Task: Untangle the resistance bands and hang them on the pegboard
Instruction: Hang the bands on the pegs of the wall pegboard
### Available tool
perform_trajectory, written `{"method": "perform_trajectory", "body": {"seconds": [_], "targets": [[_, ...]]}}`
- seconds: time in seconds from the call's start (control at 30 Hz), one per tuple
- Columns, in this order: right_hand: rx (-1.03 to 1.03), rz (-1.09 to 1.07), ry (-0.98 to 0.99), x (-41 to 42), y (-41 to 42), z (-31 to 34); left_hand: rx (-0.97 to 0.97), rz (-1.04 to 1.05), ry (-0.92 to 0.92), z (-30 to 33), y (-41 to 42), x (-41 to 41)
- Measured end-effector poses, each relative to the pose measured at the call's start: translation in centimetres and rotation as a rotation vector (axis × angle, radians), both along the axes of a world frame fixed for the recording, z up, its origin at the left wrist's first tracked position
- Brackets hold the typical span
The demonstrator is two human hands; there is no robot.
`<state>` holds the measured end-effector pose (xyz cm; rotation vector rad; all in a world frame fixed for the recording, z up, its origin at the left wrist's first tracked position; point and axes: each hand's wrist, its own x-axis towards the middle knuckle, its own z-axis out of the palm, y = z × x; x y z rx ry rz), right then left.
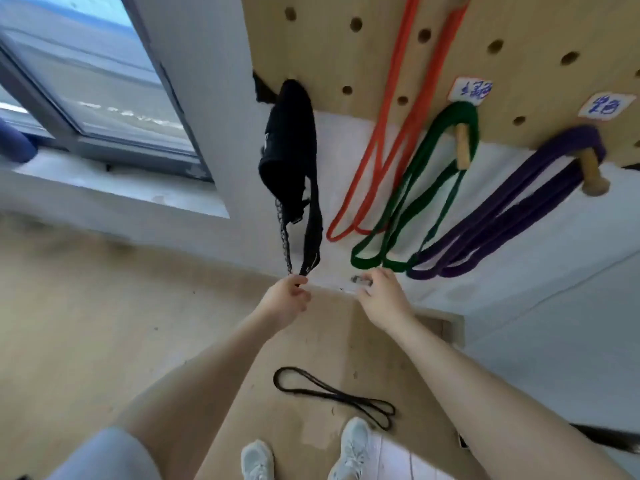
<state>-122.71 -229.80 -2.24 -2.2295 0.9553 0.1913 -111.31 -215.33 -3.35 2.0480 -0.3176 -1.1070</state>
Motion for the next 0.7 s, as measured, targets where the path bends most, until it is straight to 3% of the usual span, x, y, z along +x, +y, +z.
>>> {"method": "perform_trajectory", "body": {"seconds": [0.27,0.47,0.7], "targets": [[0.087,0.340,0.336,3.5,11.3,-15.2,0.190,0.214,0.079,-13.4,14.8,0.9],[0.141,0.470,0.521,4.8,15.9,-32.6,0.303,0.292,0.158,-29.4,19.5,0.4],[0.031,0.549,0.600,5.2,17.5,-54.5,0.347,0.388,0.219,-50.6,21.1,-0.8]]}}
